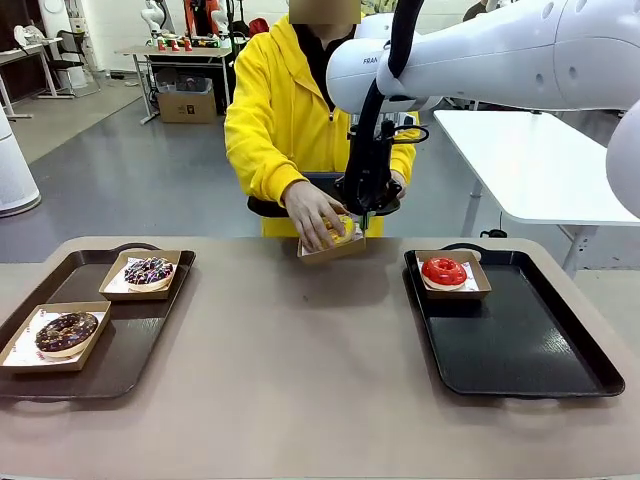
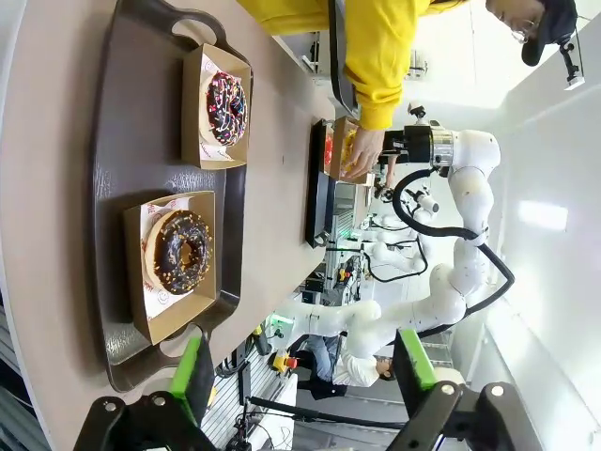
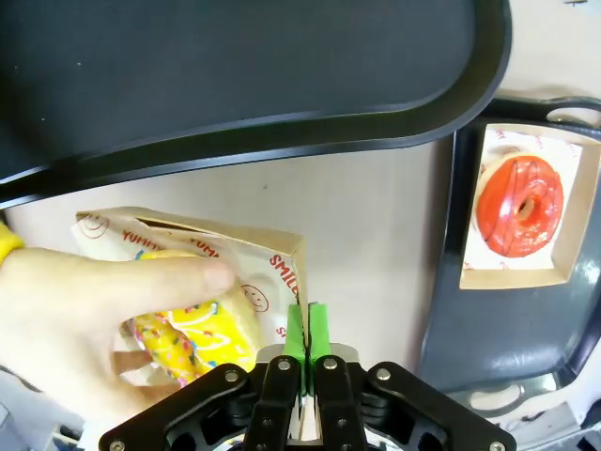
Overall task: Individually package the donuts and arrange them on the tray.
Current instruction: Place the picked Paper togo box on the Handle tray.
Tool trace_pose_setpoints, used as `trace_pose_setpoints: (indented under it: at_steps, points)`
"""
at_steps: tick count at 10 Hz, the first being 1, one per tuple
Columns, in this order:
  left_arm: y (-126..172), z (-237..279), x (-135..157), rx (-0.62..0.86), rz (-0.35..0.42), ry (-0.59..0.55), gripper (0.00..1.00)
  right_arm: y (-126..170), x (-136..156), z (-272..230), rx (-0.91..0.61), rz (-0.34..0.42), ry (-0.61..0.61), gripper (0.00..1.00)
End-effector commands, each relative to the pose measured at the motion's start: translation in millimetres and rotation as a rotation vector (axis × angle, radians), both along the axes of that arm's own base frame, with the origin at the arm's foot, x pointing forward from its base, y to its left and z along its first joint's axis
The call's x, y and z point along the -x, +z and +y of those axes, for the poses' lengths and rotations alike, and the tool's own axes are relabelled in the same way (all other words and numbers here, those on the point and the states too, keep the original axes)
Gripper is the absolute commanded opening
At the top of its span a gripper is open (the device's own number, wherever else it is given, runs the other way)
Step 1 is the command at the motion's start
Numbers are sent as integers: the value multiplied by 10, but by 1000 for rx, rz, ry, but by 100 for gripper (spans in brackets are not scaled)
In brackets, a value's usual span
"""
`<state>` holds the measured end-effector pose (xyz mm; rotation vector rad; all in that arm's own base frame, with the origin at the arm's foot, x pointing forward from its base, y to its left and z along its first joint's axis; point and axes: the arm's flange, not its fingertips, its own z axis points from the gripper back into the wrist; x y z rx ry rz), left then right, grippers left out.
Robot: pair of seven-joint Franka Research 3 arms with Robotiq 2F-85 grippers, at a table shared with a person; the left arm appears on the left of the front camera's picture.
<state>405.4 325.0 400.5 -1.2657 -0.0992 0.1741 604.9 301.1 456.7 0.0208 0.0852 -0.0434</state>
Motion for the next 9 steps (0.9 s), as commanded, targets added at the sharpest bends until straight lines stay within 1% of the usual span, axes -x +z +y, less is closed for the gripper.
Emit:
trace_pose_setpoints:
  at_steps: [1,9]
  points:
    - [23,-11,41,-11,-16,-4,100,16,18,-26,-11,6,-7,0]
    - [23,-11,41,-11,-16,-4,100,16,18,-26,-11,6,-7,0]
